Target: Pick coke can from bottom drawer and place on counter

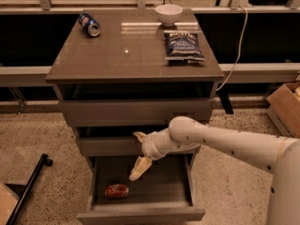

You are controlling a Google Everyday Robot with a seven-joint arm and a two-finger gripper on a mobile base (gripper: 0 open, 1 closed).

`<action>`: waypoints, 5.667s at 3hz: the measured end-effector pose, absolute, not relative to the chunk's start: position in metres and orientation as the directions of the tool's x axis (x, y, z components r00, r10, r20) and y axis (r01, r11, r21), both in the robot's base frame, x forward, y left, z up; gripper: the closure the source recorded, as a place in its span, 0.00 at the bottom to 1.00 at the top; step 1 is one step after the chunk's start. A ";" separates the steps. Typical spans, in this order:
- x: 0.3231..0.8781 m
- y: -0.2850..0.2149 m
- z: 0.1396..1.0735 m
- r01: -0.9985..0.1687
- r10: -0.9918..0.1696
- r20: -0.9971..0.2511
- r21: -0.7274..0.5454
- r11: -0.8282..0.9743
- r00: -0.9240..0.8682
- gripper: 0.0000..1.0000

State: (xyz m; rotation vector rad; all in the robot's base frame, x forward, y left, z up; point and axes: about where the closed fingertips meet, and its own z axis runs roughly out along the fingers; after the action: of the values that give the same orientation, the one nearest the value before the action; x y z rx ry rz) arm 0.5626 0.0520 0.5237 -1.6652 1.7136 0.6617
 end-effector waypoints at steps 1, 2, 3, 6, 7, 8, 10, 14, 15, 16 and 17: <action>0.563 0.065 0.485 -0.998 -0.650 -0.760 -0.042 0.040 0.006 0.00; 0.562 0.067 0.477 -0.999 -0.646 -0.763 -0.030 0.039 -0.003 0.00; 0.562 0.075 0.462 -0.999 -0.659 -0.752 -0.030 0.042 -0.005 0.00; 0.571 0.111 0.356 -1.000 -0.644 -0.765 0.020 -0.017 -0.004 0.00; 0.572 0.111 0.351 -1.000 -0.641 -0.767 0.026 -0.012 -0.012 0.00; 0.568 0.120 0.332 -0.999 -0.647 -0.762 0.046 -0.013 -0.027 0.00; 0.566 0.163 0.252 -0.991 -0.614 -0.787 0.124 -0.055 -0.065 0.00; 0.598 0.182 0.120 -0.965 -0.584 -0.775 0.255 0.060 -0.242 0.18; 0.598 0.182 0.127 -0.965 -0.584 -0.775 0.256 0.061 -0.242 0.41; 0.598 0.182 0.130 -0.965 -0.584 -0.775 0.256 0.061 -0.242 0.66; 0.598 0.182 0.134 -0.965 -0.584 -0.775 0.256 0.061 -0.242 0.88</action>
Offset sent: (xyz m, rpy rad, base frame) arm 0.0007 0.0119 -0.0344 0.0186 0.0359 0.0240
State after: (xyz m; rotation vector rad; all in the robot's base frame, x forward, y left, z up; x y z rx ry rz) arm 0.5980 0.1816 0.1338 -1.5415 1.8720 1.0596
